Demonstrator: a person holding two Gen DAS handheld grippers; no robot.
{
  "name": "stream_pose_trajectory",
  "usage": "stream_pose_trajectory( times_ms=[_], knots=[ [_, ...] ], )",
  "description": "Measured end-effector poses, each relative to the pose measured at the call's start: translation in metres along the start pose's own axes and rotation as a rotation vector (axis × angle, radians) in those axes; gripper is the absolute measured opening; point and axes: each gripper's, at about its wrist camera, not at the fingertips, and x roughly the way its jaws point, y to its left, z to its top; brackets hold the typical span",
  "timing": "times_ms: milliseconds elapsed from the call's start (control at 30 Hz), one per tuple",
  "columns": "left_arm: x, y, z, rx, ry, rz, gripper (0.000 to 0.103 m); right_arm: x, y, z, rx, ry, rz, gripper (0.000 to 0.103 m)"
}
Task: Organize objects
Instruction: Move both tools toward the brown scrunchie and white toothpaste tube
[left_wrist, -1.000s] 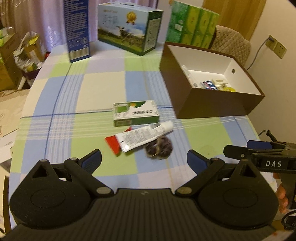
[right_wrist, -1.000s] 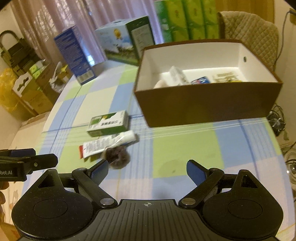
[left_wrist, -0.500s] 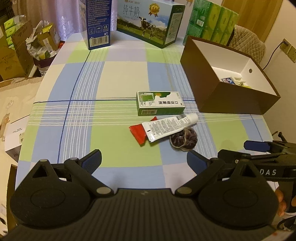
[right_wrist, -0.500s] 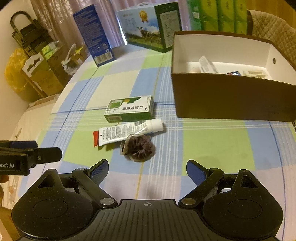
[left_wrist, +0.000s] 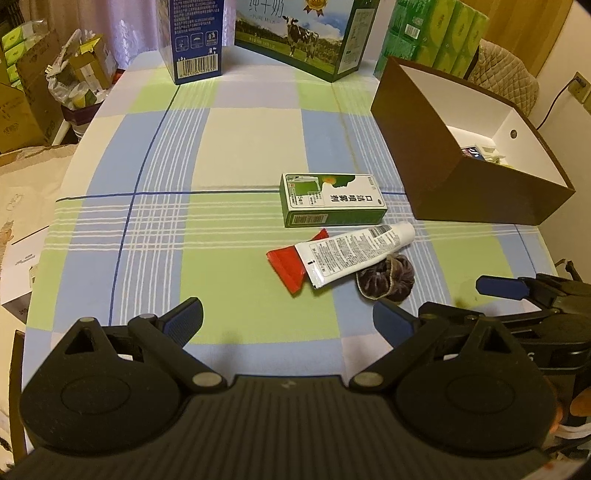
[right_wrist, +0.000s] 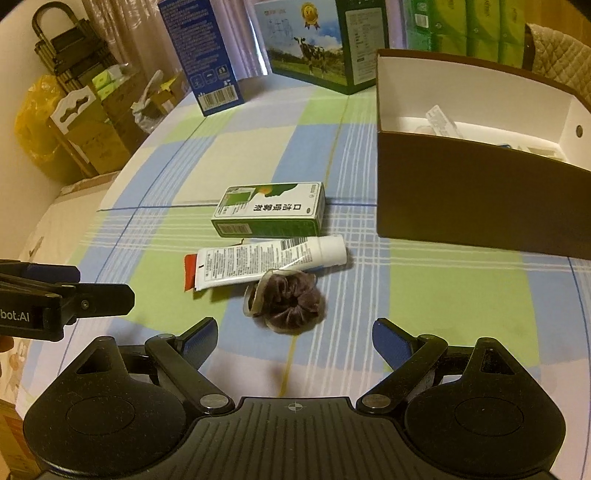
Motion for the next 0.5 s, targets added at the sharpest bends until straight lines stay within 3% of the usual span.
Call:
stream_pose_trajectory(
  times_ms=[300,500],
  knots=[
    [0.025,0.016,0.010,-0.015,0.032,0.026,0.097,0.033,0.007,0.008,-0.070,0.001,0.000,0.088],
    [0.036,0.024,0.015,-0.016,0.046,0.036,0.096,0.055,0.012,0.014,-0.110,0.017,0.002,0.079]
  ],
)
